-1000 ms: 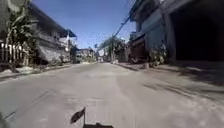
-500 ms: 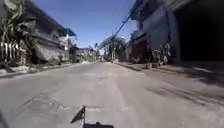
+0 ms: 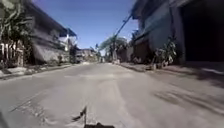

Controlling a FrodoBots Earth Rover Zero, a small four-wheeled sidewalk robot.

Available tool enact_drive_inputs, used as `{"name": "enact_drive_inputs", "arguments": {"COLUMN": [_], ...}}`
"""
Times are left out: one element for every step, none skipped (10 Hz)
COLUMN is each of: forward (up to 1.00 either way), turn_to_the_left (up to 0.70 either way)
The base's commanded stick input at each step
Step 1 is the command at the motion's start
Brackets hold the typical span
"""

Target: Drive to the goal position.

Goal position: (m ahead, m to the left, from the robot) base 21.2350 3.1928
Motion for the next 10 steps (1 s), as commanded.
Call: {"name": "enact_drive_inputs", "arguments": {"forward": [0.70, 0.70, 0.70, 0.70, 0.70, 0.70, 0.70, 0.70, 0.70, 0.70], "turn_to_the_left": [0.00, 0.00, 0.00, 0.00, 0.00, 0.00, 0.00, 0.00, 0.00, 0.00]}}
